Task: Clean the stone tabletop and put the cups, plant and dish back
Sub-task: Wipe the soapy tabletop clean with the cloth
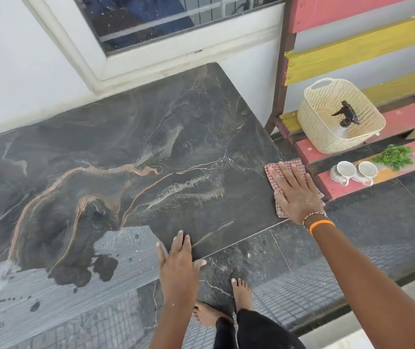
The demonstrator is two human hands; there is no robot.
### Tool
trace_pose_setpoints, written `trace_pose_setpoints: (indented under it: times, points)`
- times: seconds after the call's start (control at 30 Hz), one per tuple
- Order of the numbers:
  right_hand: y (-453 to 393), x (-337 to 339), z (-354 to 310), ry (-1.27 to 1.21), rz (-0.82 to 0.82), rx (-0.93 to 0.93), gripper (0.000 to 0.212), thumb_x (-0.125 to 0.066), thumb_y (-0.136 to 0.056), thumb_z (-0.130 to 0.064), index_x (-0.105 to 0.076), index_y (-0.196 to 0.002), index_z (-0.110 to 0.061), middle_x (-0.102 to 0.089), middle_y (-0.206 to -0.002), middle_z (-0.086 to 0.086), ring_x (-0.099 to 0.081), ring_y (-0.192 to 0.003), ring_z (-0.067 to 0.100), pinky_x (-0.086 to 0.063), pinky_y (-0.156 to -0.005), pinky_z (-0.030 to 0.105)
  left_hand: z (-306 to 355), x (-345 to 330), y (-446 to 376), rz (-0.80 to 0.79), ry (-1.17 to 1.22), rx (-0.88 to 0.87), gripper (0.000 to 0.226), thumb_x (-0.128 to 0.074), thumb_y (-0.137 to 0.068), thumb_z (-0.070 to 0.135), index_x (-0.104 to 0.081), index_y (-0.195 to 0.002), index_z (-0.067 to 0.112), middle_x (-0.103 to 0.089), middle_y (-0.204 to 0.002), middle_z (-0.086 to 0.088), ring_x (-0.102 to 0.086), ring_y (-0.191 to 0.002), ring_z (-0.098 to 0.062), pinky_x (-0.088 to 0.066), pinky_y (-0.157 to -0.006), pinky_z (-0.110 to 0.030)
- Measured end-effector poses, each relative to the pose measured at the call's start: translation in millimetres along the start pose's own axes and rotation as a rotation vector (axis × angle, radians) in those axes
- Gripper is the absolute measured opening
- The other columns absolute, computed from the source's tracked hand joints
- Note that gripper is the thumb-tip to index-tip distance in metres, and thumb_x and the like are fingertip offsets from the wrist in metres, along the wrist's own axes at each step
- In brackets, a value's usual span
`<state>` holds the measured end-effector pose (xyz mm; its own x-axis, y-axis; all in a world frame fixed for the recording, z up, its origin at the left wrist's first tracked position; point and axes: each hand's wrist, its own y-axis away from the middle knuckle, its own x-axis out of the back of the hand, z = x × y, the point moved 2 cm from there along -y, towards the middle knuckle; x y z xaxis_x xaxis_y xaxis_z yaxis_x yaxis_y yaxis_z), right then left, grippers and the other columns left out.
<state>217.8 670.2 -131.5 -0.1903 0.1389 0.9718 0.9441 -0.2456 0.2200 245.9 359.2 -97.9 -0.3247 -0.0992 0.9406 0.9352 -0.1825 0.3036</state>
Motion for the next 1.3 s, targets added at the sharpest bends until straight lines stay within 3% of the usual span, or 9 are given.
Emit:
trace_pose_setpoints:
  times: [0.1,0.27,0.5,0.67,0.8,0.9,1.0,1.17,1.3]
  points:
    - [7.7,-0.2,-0.5,-0.040,0.026,-0.032,0.070,-0.010,-0.081,-0.045,-0.020,-0.148,-0.027,-0.014,-0.159,-0.001,-0.014,-0.145,0.029,-0.009,-0.117,0.048,-2.5,3.2,-2.9,0.042,-0.010,0.015,0.066,-0.051,-0.087,0.047,-0.028,-0.144,0.024,-0.019,-0.155,0.011,-0.032,-0.135,-0.001,0.017,-0.113,-0.035]
    - [52.2,-9.2,-18.3,-0.104,0.107,-0.082,0.066,-0.023,-0.083,-0.036,-0.032,-0.146,-0.019,-0.027,-0.155,0.008,-0.027,-0.141,0.038,-0.014,-0.114,0.055,-1.5,2.0,-6.1,0.067,0.001,0.007,0.066,-0.057,-0.082,0.046,-0.038,-0.140,0.020,-0.032,-0.151,0.008,-0.032,-0.136,-0.003,0.009,-0.116,-0.034]
    - [58.3,-17.3,-105.2,-0.079,0.072,0.176,0.066,-0.036,-0.083,-0.042,-0.035,-0.144,-0.017,-0.034,-0.152,0.012,-0.036,-0.136,0.037,-0.027,-0.112,0.055,-1.3,-2.2,-5.3,0.099,0.092,0.031,0.063,-0.073,-0.072,0.032,-0.055,-0.127,0.009,-0.049,-0.139,-0.003,-0.047,-0.129,-0.015,0.000,-0.116,-0.035]
    - [60.4,-26.3,-170.3,-0.080,-0.002,0.416,0.063,-0.030,-0.089,-0.040,-0.023,-0.148,-0.020,-0.024,-0.156,0.010,-0.027,-0.141,0.036,-0.011,-0.114,0.055,-6.0,-6.3,7.9,0.095,0.118,0.064,0.072,-0.071,-0.078,0.029,-0.037,-0.140,0.012,-0.032,-0.151,0.001,-0.036,-0.136,-0.012,0.016,-0.112,-0.033]
    - [69.0,-33.9,-221.9,-0.060,-0.081,0.686,0.060,-0.025,-0.097,-0.037,-0.002,-0.150,-0.021,0.002,-0.160,0.007,0.003,-0.146,0.032,0.014,-0.114,0.050,-16.0,-11.9,32.4,0.170,0.210,0.233,0.068,-0.064,-0.083,0.009,-0.030,-0.142,0.006,-0.028,-0.152,-0.008,-0.039,-0.135,-0.022,0.004,-0.115,-0.042]
    - [79.9,-35.0,-241.7,-0.027,-0.141,0.844,0.059,-0.026,-0.097,-0.035,-0.004,-0.150,-0.022,0.001,-0.160,0.005,0.006,-0.147,0.030,0.013,-0.115,0.048,-33.2,-13.4,45.1,0.193,0.220,0.336,0.071,-0.061,-0.084,0.006,-0.023,-0.144,0.004,-0.025,-0.153,-0.009,-0.028,-0.140,-0.022,0.006,-0.115,-0.042]
    - [81.7,-35.0,-230.5,0.039,-0.100,0.933,0.059,-0.027,-0.095,-0.037,-0.007,-0.150,-0.026,-0.005,-0.161,0.000,-0.004,-0.147,0.028,0.007,-0.116,0.052,-53.4,-11.6,52.0,0.197,0.193,0.406,0.075,-0.062,-0.086,0.018,-0.019,-0.146,0.006,-0.022,-0.155,-0.007,-0.025,-0.142,-0.020,0.010,-0.114,-0.040]
    - [56.5,-30.8,-201.8,0.091,-0.026,0.804,0.059,-0.024,-0.092,-0.043,-0.015,-0.149,-0.032,-0.012,-0.160,-0.002,-0.012,-0.146,0.031,-0.003,-0.116,0.057,-83.6,-7.2,51.8,0.220,0.133,0.509,0.081,-0.064,-0.083,0.036,-0.023,-0.145,0.006,-0.024,-0.154,-0.006,-0.024,-0.142,-0.018,0.019,-0.111,-0.041]
    - [43.3,-30.3,-213.4,0.053,-0.007,0.612,0.065,-0.022,-0.091,-0.045,-0.008,-0.150,-0.024,-0.007,-0.160,0.004,-0.008,-0.146,0.033,0.001,-0.117,0.050,-96.4,-6.1,49.4,0.255,0.120,0.501,0.066,-0.066,-0.081,0.036,-0.043,-0.136,0.009,-0.040,-0.147,-0.001,-0.045,-0.130,-0.013,0.020,-0.111,-0.040]
